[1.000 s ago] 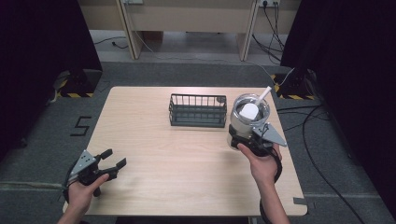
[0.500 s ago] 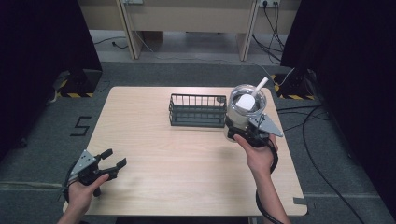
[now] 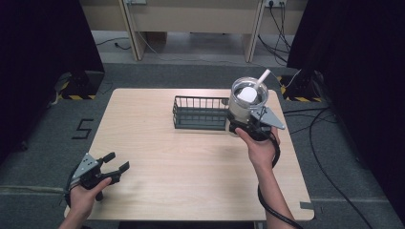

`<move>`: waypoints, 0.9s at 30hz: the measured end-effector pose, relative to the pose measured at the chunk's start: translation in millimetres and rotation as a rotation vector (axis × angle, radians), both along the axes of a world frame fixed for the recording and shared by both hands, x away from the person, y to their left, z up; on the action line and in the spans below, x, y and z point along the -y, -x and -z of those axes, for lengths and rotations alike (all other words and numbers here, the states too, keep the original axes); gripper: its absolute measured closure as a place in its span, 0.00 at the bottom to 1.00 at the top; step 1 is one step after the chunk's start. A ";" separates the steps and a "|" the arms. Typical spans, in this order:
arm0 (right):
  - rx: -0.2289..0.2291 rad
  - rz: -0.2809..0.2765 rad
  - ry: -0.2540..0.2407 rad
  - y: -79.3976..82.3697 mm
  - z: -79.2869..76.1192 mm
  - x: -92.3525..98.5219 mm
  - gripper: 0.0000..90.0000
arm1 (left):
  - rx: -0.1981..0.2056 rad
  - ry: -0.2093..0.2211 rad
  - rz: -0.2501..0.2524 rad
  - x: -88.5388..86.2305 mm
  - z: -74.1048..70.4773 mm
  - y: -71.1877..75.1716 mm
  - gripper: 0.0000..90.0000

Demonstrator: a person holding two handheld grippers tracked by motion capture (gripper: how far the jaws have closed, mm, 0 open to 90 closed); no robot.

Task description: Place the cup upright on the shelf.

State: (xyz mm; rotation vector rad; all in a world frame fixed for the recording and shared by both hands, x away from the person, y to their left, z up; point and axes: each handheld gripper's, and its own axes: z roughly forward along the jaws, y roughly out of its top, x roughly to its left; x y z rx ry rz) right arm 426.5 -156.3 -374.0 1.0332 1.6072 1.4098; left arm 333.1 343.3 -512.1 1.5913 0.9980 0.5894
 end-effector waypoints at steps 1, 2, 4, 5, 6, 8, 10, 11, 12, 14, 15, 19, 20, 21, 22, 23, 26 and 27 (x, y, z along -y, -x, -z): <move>0.000 0.000 0.000 0.0 0.0 0.0 0.12 | 0.000 0.000 0.001 0.1 -0.1 0.0 0.23; 0.002 0.000 0.001 -1.6 -1.0 -0.6 0.12 | 0.000 0.000 0.001 0.2 -0.1 0.0 0.23; 0.001 0.001 -0.006 -4.6 -2.8 -2.3 0.12 | 0.001 0.000 0.001 0.2 -0.1 0.1 0.23; 0.002 0.001 -0.009 -7.8 -4.4 -3.7 0.12 | 0.000 0.000 0.001 0.1 -0.1 0.1 0.23; 0.002 0.001 -0.009 -7.8 -4.4 -3.7 0.12 | 0.000 0.000 0.001 0.1 -0.1 0.1 0.23; 0.003 0.001 -0.011 -11.1 -6.0 -5.2 0.12 | 0.001 0.000 0.001 0.1 -0.1 0.1 0.23; 0.001 0.000 -0.016 -14.2 -7.4 -7.1 0.12 | 0.000 0.000 0.001 0.0 -0.3 0.3 0.23; 0.001 -0.002 -0.012 -17.6 -8.6 -8.9 0.12 | 0.001 0.001 0.000 -0.2 -0.3 0.3 0.23; 0.001 -0.002 -0.012 -17.6 -8.6 -8.9 0.12 | 0.001 0.001 0.000 -0.2 -0.3 0.3 0.23; -0.002 -0.004 -0.013 -20.6 -9.7 -10.7 0.12 | 0.001 0.002 0.000 -0.2 -0.3 0.2 0.23; 0.000 -0.004 -0.012 -21.9 -10.1 -11.3 0.12 | 0.001 0.002 0.000 -0.3 -0.3 0.3 0.23; -0.001 -0.006 -0.016 -30.1 -13.4 -15.4 0.12 | 0.003 0.006 -0.001 -0.2 -0.3 0.1 0.23; -0.001 -0.006 -0.016 -30.1 -13.4 -15.4 0.12 | 0.003 0.007 -0.001 -0.2 -0.3 0.1 0.23; -0.001 -0.006 -0.017 -31.1 -13.9 -16.0 0.12 | 0.003 0.008 -0.002 -0.3 -0.3 0.1 0.23; -0.002 -0.006 -0.018 -34.3 -15.5 -17.8 0.12 | 0.002 0.008 -0.002 -0.4 -0.3 0.0 0.23; -0.002 -0.006 -0.018 -34.3 -15.5 -17.8 0.12 | 0.003 0.008 -0.002 -0.5 -0.3 0.0 0.23; -0.001 -0.007 -0.017 -39.6 -17.5 -21.1 0.12 | 0.003 0.009 -0.001 -0.5 -0.4 -0.1 0.23; -0.001 -0.007 -0.017 -39.6 -17.5 -21.1 0.12 | 0.003 0.009 -0.002 -0.5 -0.4 -0.1 0.23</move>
